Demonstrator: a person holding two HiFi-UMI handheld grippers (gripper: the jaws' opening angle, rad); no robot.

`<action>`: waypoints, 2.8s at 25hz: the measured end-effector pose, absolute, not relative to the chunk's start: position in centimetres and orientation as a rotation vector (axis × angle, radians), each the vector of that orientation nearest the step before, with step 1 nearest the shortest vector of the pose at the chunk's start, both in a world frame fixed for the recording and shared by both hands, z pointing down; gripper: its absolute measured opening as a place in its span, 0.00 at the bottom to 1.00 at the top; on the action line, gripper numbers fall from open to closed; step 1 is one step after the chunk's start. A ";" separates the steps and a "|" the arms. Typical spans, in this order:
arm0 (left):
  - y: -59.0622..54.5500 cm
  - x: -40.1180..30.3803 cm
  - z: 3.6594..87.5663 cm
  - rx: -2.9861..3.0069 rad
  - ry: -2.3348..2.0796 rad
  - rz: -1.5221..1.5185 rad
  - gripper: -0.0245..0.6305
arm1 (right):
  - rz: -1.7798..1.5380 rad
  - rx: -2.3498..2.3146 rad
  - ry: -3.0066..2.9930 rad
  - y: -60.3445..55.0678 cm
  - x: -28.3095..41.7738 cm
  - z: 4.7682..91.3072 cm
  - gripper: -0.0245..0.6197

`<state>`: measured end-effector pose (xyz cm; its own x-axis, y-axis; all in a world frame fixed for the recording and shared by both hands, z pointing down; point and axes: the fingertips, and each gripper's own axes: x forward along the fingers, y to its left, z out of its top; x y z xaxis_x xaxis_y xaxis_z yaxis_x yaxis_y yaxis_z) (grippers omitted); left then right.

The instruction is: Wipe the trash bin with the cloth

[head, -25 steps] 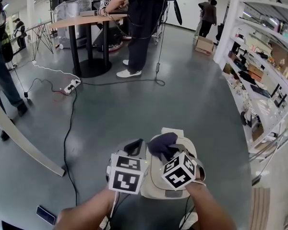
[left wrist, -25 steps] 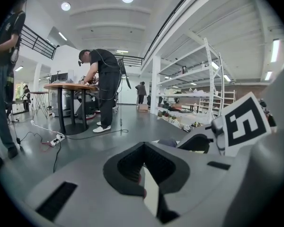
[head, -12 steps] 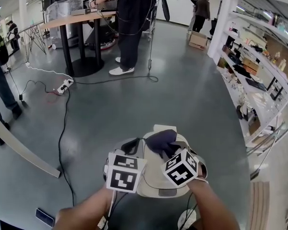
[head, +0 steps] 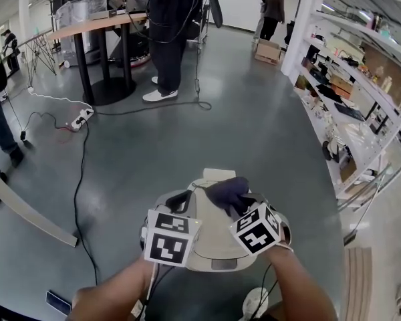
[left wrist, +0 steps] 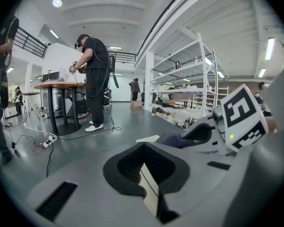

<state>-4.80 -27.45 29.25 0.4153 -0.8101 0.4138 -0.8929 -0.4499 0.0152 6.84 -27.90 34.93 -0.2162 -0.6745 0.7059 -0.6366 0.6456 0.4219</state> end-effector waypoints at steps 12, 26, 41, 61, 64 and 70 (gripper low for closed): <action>-27.1 -2.1 29.1 2.458 -1.474 0.524 0.04 | -0.055 1.081 -1.880 -27.7 10.5 35.0 0.18; -26.2 -4.5 27.7 2.444 -1.536 0.501 0.04 | -0.065 1.194 -2.106 -25.6 6.1 29.4 0.18; -22.1 -10.7 27.7 2.387 -1.614 0.540 0.04 | -0.172 0.935 -2.081 -19.2 -3.5 32.9 0.18; -19.9 -8.2 28.0 2.395 -1.542 0.554 0.04 | -0.228 0.931 -1.936 -18.5 0.3 34.9 0.18; -19.5 -7.5 28.3 2.407 -1.523 0.570 0.04 | -0.218 0.940 -1.924 -18.4 1.2 34.9 0.18; -19.4 -5.5 28.4 2.425 -1.498 0.579 0.04 | -0.196 0.986 -1.925 -18.4 4.1 34.9 0.18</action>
<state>-5.54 -19.38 28.42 0.3987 -0.8013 0.4461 -0.8931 -0.4498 -0.0098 4.11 -18.37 34.89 -0.2424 -0.7042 0.6673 -0.5555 0.6647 0.4997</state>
